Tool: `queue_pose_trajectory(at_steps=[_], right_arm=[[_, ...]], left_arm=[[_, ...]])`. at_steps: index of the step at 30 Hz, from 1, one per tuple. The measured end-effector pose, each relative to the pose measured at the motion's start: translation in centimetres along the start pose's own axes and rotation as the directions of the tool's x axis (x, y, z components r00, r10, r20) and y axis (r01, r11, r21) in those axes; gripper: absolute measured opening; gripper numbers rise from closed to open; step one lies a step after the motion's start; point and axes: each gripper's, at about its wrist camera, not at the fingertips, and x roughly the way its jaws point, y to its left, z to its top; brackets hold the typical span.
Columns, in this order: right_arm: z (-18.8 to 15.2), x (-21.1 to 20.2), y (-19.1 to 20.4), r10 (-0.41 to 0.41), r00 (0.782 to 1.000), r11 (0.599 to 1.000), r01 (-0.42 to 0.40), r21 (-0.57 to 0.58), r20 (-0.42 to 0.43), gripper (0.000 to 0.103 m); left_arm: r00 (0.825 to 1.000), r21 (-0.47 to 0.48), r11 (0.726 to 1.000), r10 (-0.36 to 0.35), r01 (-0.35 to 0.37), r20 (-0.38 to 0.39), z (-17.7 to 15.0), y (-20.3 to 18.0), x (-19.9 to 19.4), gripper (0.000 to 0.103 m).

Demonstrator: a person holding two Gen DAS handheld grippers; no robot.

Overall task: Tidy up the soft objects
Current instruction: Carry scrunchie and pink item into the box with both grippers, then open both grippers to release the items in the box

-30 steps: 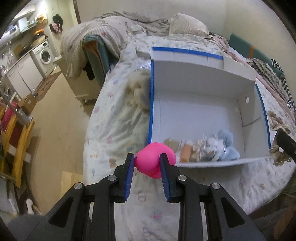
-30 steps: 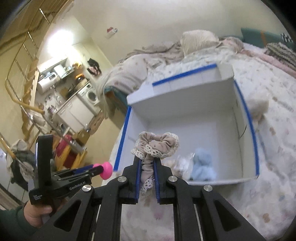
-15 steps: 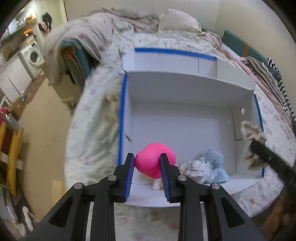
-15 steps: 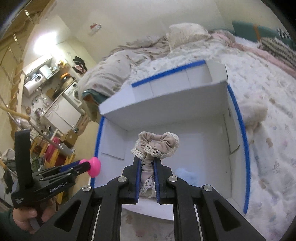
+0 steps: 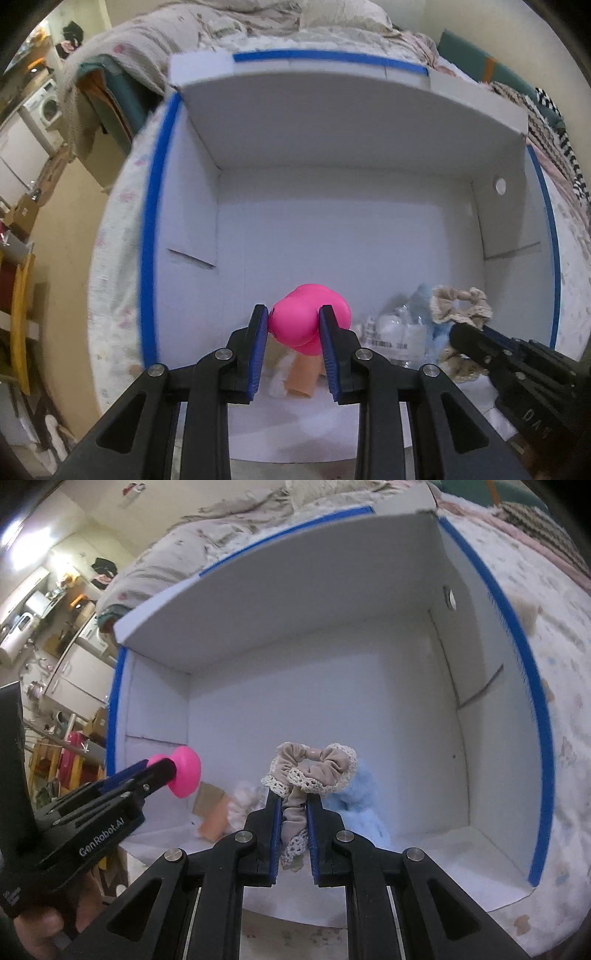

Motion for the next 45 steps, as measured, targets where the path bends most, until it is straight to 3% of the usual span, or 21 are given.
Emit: queue_pose_trajectory(at_steps=[8, 22, 25, 26, 27, 29, 31, 32, 34, 38, 42, 45], right_arm=[[0.0, 1.8, 0.1, -0.019, 0.999, 1.0, 0.02, 0.016, -0.043, 0.015], [-0.2, 2.7, 0.1, -0.037, 0.997, 0.999, 0.039, 0.035, -0.07, 0.016], [-0.2, 2.4, -0.1, -0.045, 0.997, 0.998, 0.047, 0.043, -0.062, 0.027], [-0.2, 2.3, -0.2, -0.052, 0.997, 0.997, 0.054, 0.046, -0.057, 0.036], [-0.2, 2.2, -0.3, -0.056, 0.997, 0.997, 0.058, 0.047, -0.053, 0.051], [-0.2, 1.9, -0.3, -0.06, 0.997, 0.997, 0.062, 0.047, -0.041, 0.068], [-0.1, 1.5, -0.4, -0.063, 0.998, 0.997, 0.064, 0.048, -0.022, 0.068], [0.0, 1.3, -0.4, -0.075, 0.997, 0.996, 0.075, 0.047, -0.014, 0.07], [0.2, 0.9, -0.6, -0.087, 0.996, 0.995, 0.086, 0.052, 0.008, 0.078], [0.5, -0.3, -1.5, -0.037, 0.998, 0.991, 0.03, 0.129, 0.053, 0.101], [0.7, -1.8, -1.8, -0.03, 0.991, 0.987, 0.01, 0.158, 0.13, 0.103], [0.4, -3.7, -1.8, -0.03, 0.979, 0.984, -0.006, 0.177, 0.202, 0.103]], left_arm=[[0.999, 0.009, 0.999, 0.049, -0.049, -0.007, 0.0, -0.3, 1.2, 0.025], [0.998, 0.01, 0.999, 0.045, -0.045, -0.046, -0.9, -0.5, 2.0, 0.025], [0.998, 0.011, 0.999, 0.046, -0.045, -0.043, -0.9, -0.5, 1.9, 0.025], [0.998, 0.011, 0.999, 0.042, -0.042, -0.045, -0.9, -0.5, 1.9, 0.026], [0.998, 0.01, 0.999, 0.039, -0.038, -0.047, -0.9, -0.4, 1.8, 0.027], [0.998, 0.012, 0.999, 0.039, -0.038, -0.046, -0.8, -0.3, 1.8, 0.036], [0.998, 0.015, 0.998, 0.056, -0.056, -0.034, -0.8, -0.3, 1.5, 0.06], [0.998, 0.014, 0.998, 0.066, -0.065, -0.024, -0.7, -0.3, 1.3, 0.062], [0.997, 0.014, 0.997, 0.075, -0.075, -0.015, -0.7, -0.2, 0.9, 0.062], [0.999, -0.027, 0.998, 0.052, -0.052, -0.014, -0.7, 0.5, 0.0, 0.062], [0.995, -0.072, 0.995, 0.078, -0.073, 0.06, -0.6, 1.8, -2.6, 0.062], [0.982, -0.094, 0.992, 0.097, -0.082, 0.163, -0.8, 2.7, -5.5, 0.062]])
